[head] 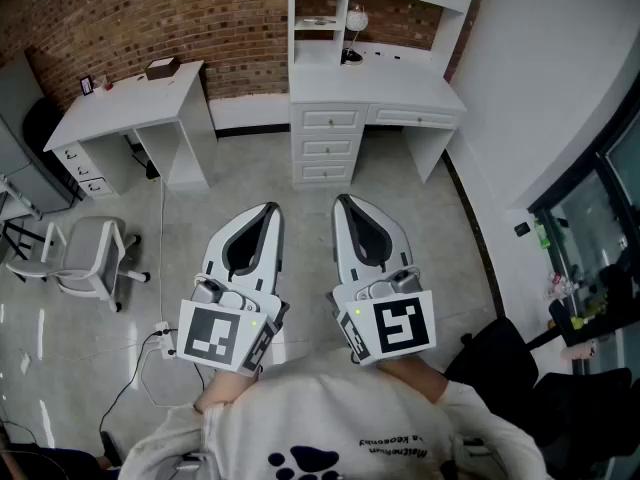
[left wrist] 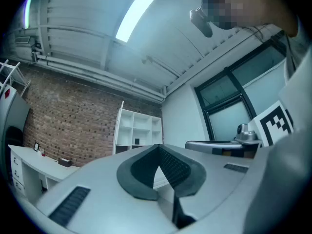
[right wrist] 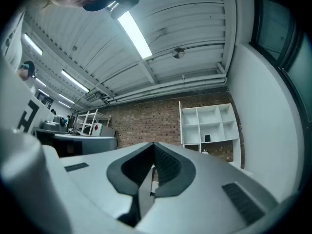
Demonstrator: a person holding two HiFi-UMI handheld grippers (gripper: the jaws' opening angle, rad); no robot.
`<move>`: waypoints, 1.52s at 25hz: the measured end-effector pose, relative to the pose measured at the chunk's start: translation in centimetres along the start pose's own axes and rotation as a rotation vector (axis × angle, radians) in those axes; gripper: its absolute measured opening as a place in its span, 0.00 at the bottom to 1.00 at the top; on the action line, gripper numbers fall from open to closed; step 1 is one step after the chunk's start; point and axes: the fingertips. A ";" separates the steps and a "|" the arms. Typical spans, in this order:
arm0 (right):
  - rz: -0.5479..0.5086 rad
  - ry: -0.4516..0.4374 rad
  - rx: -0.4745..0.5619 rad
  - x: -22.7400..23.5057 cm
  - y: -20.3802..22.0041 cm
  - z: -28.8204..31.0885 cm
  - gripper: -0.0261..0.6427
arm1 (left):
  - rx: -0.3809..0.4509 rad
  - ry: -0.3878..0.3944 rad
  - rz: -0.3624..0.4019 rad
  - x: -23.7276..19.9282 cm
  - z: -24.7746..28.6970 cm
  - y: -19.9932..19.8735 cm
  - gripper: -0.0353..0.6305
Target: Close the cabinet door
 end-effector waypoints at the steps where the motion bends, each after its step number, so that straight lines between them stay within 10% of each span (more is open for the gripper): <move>1: -0.001 0.001 0.000 0.1 0.1 0.1 0.07 | -0.001 0.001 -0.001 0.0 0.1 0.1 0.06; 18: 0.059 -0.001 0.027 2.6 1.8 3.7 0.07 | -0.026 0.015 -0.005 -1.7 4.5 2.1 0.06; 38: 0.053 -0.064 0.055 12.0 3.8 20.6 0.07 | 0.027 -0.009 0.005 -9.7 21.5 2.5 0.06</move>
Point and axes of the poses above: the fingertips, and each gripper's own axes: z forward along the fingers, x to its right, y out of its underside, and after that the axes turned 4 degrees about -x, right-handed
